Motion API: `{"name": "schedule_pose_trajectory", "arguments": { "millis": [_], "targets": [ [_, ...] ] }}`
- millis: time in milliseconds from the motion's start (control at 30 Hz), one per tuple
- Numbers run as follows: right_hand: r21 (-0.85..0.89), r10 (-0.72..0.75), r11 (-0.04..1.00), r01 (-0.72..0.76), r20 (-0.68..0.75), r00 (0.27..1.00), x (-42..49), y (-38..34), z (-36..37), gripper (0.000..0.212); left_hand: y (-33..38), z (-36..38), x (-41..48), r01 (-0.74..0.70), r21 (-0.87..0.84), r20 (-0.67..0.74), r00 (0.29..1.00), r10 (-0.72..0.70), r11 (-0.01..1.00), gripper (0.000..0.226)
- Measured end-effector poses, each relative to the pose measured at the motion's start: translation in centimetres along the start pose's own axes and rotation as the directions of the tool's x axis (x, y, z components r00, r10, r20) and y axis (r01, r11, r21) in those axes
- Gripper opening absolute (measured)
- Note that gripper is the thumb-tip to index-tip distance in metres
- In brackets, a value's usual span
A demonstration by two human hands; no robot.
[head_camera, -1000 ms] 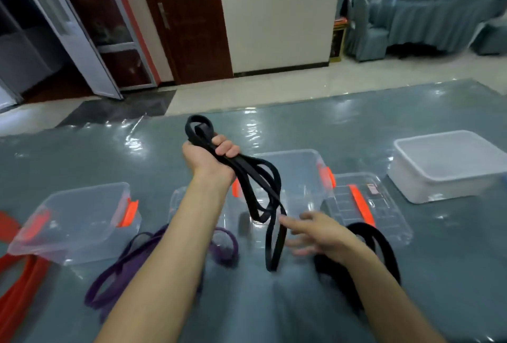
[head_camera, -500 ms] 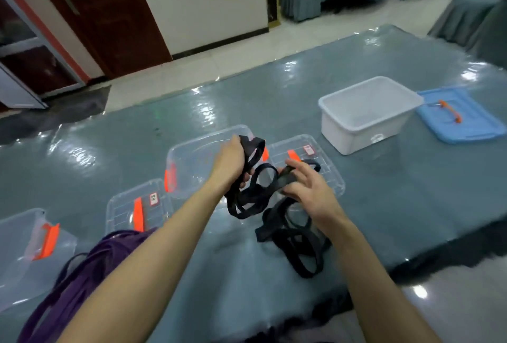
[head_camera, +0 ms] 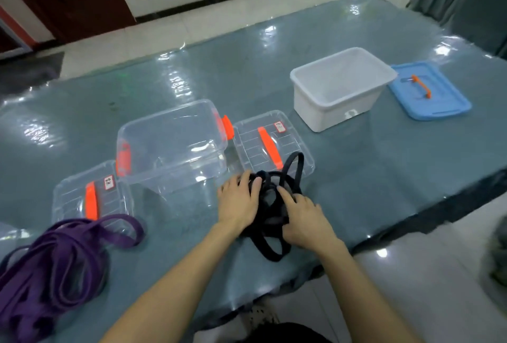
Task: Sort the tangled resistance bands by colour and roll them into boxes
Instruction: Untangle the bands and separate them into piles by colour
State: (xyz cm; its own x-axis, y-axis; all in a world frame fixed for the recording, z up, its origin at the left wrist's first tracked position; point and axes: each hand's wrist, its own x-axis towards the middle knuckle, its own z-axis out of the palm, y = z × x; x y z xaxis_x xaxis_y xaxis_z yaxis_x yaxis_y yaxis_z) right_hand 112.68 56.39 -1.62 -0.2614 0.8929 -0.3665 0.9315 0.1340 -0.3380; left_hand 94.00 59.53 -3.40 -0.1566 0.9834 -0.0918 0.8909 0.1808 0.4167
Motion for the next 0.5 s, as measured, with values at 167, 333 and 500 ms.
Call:
{"name": "schedule_pose_trajectory", "arguments": {
  "millis": [167,333,500],
  "targets": [
    [0.380,0.062,0.922,0.073,-0.331,0.942,-0.5,1.3,2.8,0.102,-0.1,1.5,0.7,-0.056,0.166,-0.058,0.996,0.067,0.985,0.060],
    [0.277,-0.087,0.937,0.214,-0.409,0.908,3.7,-0.6,5.3,0.071,-0.3,1.9,1.0,-0.090,0.321,0.004,0.996,0.094,0.943,0.062],
    [0.168,-0.093,0.972,0.167,-0.377,0.922,3.9,-0.4,5.9,0.068,-0.1,0.4,1.1,-0.108,0.152,-0.003,0.994,0.110,0.982,0.044]
  ]
}}
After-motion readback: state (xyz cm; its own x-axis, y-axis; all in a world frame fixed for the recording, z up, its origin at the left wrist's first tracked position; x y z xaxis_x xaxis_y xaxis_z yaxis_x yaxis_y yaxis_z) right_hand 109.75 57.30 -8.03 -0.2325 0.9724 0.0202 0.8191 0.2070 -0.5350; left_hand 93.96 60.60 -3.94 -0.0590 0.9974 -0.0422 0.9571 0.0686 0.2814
